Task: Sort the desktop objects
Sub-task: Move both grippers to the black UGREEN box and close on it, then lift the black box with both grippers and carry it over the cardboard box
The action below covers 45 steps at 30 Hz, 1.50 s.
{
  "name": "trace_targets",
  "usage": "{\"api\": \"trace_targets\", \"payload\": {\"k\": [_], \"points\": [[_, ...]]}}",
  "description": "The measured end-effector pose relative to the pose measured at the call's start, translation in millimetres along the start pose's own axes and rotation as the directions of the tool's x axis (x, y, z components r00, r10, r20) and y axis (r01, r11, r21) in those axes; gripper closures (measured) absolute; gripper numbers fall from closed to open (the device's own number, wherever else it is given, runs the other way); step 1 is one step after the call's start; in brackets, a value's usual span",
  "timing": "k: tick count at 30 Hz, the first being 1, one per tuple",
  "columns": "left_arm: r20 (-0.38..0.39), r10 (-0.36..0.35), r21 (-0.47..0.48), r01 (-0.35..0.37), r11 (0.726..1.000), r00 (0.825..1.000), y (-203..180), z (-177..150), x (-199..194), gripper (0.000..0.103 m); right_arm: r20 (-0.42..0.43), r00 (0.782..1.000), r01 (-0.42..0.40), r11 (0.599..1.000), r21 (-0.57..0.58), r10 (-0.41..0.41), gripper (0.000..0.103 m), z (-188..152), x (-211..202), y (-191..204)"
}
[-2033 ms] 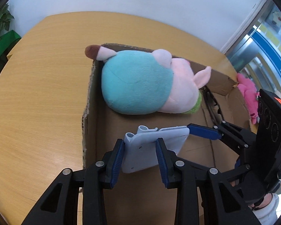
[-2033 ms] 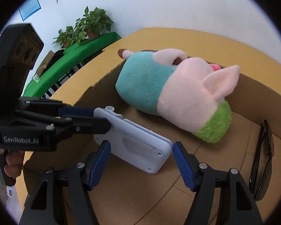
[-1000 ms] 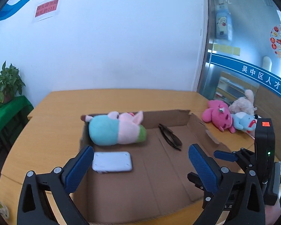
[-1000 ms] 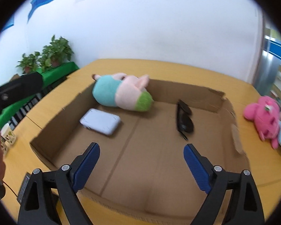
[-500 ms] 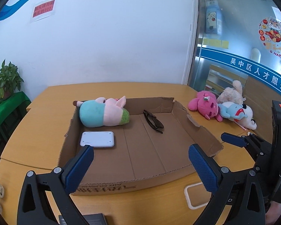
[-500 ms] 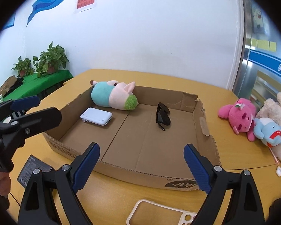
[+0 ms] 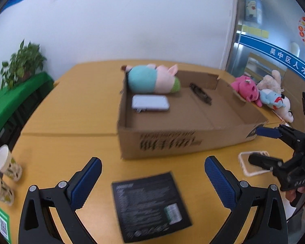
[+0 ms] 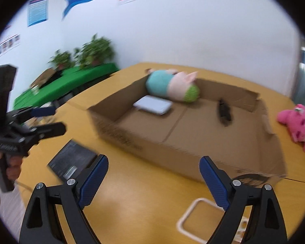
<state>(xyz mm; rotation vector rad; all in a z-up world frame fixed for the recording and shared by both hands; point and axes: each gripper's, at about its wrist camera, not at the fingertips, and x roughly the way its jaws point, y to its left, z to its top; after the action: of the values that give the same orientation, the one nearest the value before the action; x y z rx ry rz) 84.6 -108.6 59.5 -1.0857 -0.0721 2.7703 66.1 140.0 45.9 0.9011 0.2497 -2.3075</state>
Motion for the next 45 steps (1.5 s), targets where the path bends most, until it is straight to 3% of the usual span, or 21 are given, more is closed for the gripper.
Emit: {"api": "trace_targets", "payload": {"k": [4,6,9,10,12,14,19,24,26,29,31,34,40,45], "points": [[-0.071,-0.022,-0.073,0.017,0.997,0.997,29,-21,10,0.001,-0.085,0.987,-0.143,0.985,-0.097,0.135,0.011,-8,28,42],[-0.104,-0.049,-0.111,0.037,0.993,0.993,41,-30,17,0.003,-0.113,0.966,-0.247,0.962,-0.117,0.234,0.011,-11,39,63],[-0.166,-0.139,-0.206,0.104,0.973,0.976,55,-43,31,0.021,-0.171,0.930,-0.353,0.921,-0.165,0.325,0.011,-17,56,92],[-0.187,-0.170,-0.238,0.123,0.963,0.968,59,-48,37,0.030,-0.182,0.928,-0.355,0.918,-0.177,0.324,0.011,-19,61,98],[-0.223,-0.210,-0.291,0.141,0.946,0.952,63,-57,48,0.038,-0.209,0.924,-0.359,0.914,-0.188,0.320,0.011,-23,70,102],[-0.204,-0.262,-0.349,0.180,0.920,0.943,63,-61,53,0.038,-0.228,0.919,-0.362,0.916,-0.174,0.320,0.011,-25,77,100],[-0.223,-0.322,-0.328,0.240,0.914,0.920,36,-57,65,0.038,-0.252,0.927,-0.329,0.925,-0.189,0.278,0.011,-34,82,86],[-0.223,-0.346,-0.343,0.259,0.903,0.911,16,-53,78,0.037,-0.273,0.936,-0.277,0.944,-0.182,0.222,0.012,-47,87,70],[-0.223,-0.314,-0.321,0.234,0.918,0.923,7,-50,78,0.037,-0.254,0.948,-0.243,0.953,-0.183,0.193,0.012,-51,86,71],[-0.225,-0.310,-0.324,0.229,0.918,0.924,4,-48,77,0.040,-0.220,0.957,-0.227,0.960,-0.167,0.188,0.015,-54,81,68],[-0.208,-0.300,-0.316,0.226,0.921,0.931,1,-46,71,0.045,-0.202,0.963,-0.214,0.960,-0.179,0.177,0.019,-55,74,65],[-0.172,-0.275,-0.277,0.221,0.935,0.946,-11,-35,58,0.046,-0.160,0.973,-0.198,0.962,-0.186,0.169,0.019,-49,59,61],[-0.022,-0.192,-0.191,0.185,0.964,0.981,-33,4,10,0.046,-0.024,0.987,-0.162,0.965,-0.207,0.161,0.019,-15,19,55],[0.089,-0.173,-0.109,0.182,0.977,0.981,-47,48,-12,0.046,0.074,0.988,-0.111,0.965,-0.238,0.132,0.019,26,-7,40]]}}
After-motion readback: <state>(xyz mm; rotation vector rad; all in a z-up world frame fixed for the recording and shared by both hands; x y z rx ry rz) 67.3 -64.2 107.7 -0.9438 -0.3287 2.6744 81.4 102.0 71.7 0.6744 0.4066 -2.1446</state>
